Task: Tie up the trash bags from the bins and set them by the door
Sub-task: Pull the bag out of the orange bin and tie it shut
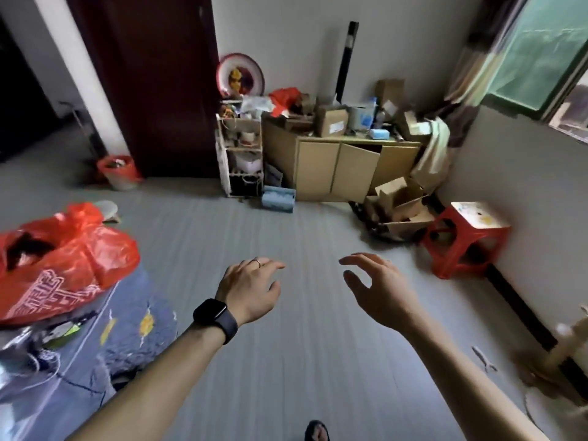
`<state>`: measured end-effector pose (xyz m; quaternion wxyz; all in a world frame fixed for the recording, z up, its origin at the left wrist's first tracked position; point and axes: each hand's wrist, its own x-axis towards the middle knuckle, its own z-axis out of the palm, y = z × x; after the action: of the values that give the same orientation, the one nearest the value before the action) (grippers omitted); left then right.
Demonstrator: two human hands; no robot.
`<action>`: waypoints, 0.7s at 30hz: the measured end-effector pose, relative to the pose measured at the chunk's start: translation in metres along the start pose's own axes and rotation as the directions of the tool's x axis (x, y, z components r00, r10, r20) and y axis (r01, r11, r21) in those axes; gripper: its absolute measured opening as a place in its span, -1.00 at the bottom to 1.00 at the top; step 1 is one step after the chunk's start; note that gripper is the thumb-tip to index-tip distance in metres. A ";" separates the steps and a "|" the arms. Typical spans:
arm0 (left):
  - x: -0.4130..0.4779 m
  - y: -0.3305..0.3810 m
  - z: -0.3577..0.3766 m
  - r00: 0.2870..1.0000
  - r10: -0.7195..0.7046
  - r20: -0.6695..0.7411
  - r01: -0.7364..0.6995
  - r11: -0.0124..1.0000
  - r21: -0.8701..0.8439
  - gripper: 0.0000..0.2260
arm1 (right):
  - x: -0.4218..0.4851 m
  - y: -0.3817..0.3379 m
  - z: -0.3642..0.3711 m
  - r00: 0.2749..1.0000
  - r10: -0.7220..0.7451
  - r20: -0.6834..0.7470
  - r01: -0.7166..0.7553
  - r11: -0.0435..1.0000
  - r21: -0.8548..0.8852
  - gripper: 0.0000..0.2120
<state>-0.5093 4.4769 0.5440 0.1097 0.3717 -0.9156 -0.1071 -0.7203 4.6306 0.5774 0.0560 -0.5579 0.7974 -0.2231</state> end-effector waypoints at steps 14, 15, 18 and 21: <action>0.210 -0.215 -0.039 0.881 -0.429 -0.199 0.439 0.899 0.007 -0.57 | 0.378 -0.056 0.100 0.907 -0.395 0.149 0.376 0.916 0.138 -0.76; 0.220 -0.229 -0.041 0.872 -0.445 -0.203 0.457 0.890 0.011 -0.56 | 0.399 -0.062 0.107 0.894 -0.421 0.154 0.401 0.905 0.145 -0.76; 0.254 -0.275 -0.046 0.840 -0.494 -0.226 0.509 0.860 0.012 -0.56 | 0.465 -0.082 0.133 0.867 -0.469 0.169 0.442 0.880 0.172 -0.77; 0.296 -0.336 -0.049 0.820 -0.520 -0.239 0.541 0.840 0.029 -0.57 | 0.540 -0.108 0.169 0.849 -0.493 0.191 0.463 0.867 0.183 -0.77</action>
<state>-0.4819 4.0271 0.5337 0.1591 0.6263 -0.7617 -0.0473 -0.7704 4.0577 0.5576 0.1274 -0.7563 0.6048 -0.2146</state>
